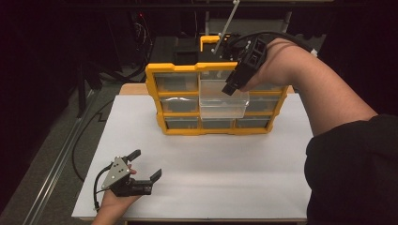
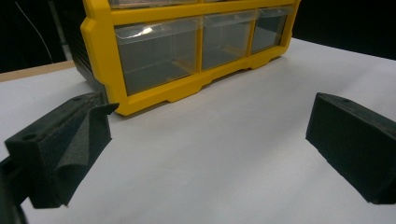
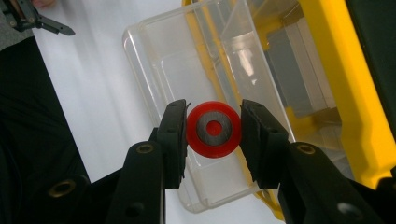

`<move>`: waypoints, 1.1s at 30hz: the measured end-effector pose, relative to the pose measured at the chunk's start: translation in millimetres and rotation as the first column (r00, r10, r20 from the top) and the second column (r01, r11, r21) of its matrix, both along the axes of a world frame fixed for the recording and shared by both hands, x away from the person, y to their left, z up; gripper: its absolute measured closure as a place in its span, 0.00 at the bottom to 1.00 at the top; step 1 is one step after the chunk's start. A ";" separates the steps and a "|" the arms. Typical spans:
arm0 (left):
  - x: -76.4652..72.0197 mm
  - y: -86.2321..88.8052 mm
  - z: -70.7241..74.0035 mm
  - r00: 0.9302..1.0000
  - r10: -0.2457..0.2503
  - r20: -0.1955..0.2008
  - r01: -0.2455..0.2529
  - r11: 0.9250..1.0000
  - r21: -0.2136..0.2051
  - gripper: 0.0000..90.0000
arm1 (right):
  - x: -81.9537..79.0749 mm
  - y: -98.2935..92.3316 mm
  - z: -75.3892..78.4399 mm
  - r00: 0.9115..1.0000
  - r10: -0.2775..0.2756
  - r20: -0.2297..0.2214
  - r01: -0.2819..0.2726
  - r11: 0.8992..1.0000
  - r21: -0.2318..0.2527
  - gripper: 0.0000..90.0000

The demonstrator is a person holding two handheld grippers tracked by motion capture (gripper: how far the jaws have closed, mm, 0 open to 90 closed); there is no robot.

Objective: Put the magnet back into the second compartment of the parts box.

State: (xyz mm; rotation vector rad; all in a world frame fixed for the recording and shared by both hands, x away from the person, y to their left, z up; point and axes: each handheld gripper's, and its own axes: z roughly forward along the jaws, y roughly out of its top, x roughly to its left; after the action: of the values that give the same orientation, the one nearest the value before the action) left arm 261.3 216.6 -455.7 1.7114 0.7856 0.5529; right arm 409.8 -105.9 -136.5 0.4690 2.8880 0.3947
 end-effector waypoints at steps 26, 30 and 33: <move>0.5 -1.8 -0.8 1.000 -0.008 -0.004 0.008 1.000 0.002 0.01 | 20.6 7.5 -20.9 1.000 -0.011 -0.022 0.010 0.999 -0.042 0.71; 1.2 -1.4 -1.3 1.000 -0.004 -0.008 0.004 1.000 0.003 0.01 | 20.6 7.9 -20.0 1.000 -0.016 -0.020 0.015 0.999 -0.036 0.71; 1.4 -2.7 -1.6 1.000 -0.007 -0.009 0.007 1.000 0.004 0.01 | 20.6 7.3 -18.2 1.000 -0.020 -0.019 0.020 0.999 -0.029 0.70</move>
State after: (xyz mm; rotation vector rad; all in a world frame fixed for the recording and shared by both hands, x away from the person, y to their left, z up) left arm 262.6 213.9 -457.3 1.7208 0.7851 0.5423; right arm 430.4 -98.6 -154.7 0.4994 2.9012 0.3465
